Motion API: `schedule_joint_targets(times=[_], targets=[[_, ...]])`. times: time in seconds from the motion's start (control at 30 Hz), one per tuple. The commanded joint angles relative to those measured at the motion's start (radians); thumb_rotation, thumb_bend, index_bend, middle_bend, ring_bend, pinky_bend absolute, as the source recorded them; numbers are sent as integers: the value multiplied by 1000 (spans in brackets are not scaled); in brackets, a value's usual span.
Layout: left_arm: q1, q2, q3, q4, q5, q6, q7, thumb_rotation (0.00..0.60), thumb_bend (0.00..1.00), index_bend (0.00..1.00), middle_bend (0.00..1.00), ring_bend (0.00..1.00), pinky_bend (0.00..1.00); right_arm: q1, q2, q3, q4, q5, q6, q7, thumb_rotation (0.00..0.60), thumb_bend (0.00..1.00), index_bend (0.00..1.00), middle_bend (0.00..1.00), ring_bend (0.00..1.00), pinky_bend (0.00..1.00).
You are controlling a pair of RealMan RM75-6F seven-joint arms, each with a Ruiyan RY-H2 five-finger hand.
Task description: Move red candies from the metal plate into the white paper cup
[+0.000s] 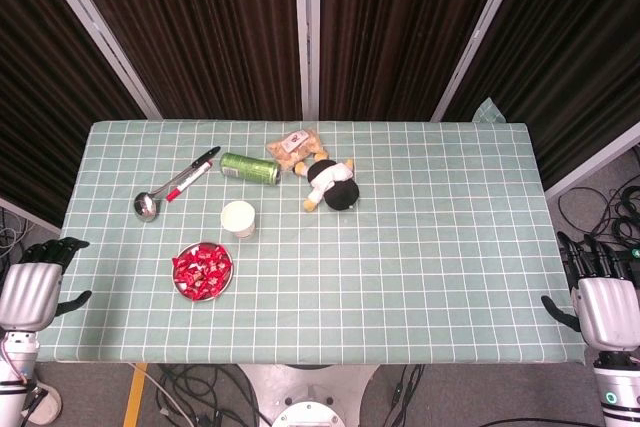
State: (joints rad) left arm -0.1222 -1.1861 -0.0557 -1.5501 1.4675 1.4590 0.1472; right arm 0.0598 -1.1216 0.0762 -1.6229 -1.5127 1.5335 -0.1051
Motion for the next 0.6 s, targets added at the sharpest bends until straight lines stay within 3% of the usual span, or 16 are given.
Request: schedule_joint_targets(times=[0.03,0.43,0.6], targets=[[1,-2,0,1,3,4,-1,600,66,335,357,277,276,2,1,-1,-2,2,-7,7,600,87,33,187,59,112],[-14,9,9,-13,41,-3,-19,600,67,335,357,277,276,-4,9,-3,13,-8,5,40,600,88,33,184,59,112],[-80,26,14,-8,87,-87,-78,600,70,335,357,276,296,10,19,7,13,-12,-6,37,600,88,33,183,59,113]])
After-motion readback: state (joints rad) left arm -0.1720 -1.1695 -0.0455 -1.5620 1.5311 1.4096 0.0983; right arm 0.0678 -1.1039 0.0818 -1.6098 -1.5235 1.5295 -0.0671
